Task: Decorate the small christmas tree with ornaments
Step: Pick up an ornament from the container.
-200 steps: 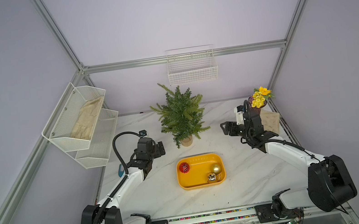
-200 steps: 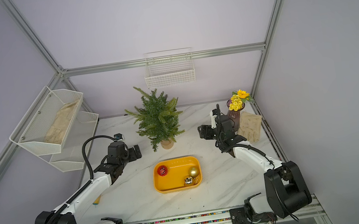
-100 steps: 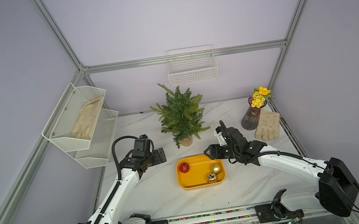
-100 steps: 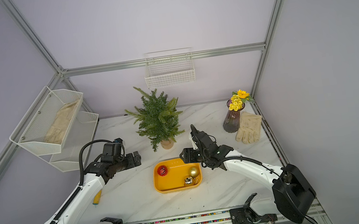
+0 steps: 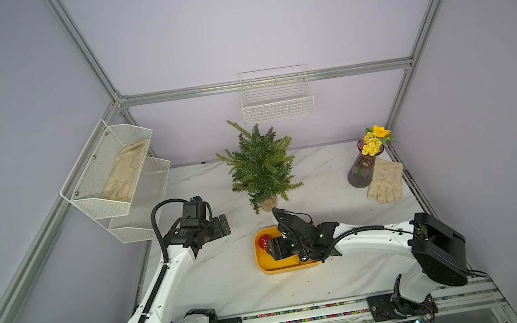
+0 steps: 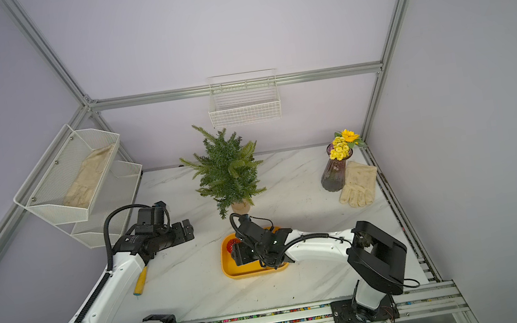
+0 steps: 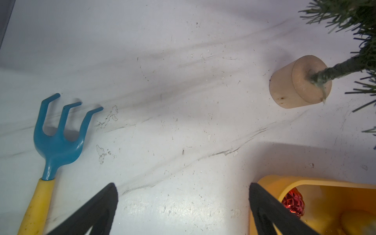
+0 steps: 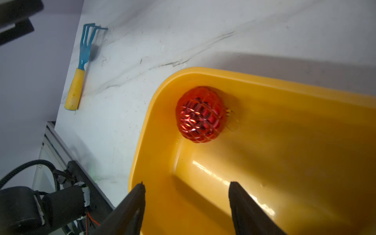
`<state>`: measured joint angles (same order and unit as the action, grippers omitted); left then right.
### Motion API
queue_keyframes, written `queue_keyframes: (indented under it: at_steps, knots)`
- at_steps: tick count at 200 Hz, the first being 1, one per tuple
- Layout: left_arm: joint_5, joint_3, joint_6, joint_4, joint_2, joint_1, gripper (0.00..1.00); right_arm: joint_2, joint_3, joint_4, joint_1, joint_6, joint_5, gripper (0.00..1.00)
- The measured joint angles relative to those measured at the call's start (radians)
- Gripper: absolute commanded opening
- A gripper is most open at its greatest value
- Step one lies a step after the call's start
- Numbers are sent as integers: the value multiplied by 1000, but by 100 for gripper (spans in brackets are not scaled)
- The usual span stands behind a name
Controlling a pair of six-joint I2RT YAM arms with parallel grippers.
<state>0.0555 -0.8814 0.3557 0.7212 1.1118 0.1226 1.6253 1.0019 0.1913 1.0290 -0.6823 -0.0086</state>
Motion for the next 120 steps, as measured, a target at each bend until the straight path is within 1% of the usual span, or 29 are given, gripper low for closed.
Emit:
queue_keyframes:
  at_steps: [10, 31, 52, 86, 107, 120]
  knots:
    - [0, 0, -6, 0, -8, 0, 100, 5, 8, -4, 11, 73, 0, 70]
    - [-2, 0, -11, 0, -16, -3, 100, -18, 11, 3, 16, 274, 3, 70]
    - [-9, 0, -14, 0, -16, -5, 100, -60, 7, -3, 16, 520, 23, 73]
    - [-18, 0, -23, 0, -16, -5, 100, -148, -62, -70, 14, 937, 25, 75]
    - [-18, 0, -26, 0, -16, -5, 100, -127, -60, -89, 10, 1133, 16, 75]
    - [-18, 0, -26, 0, -16, -5, 100, -89, -46, -92, 5, 1222, 12, 75]
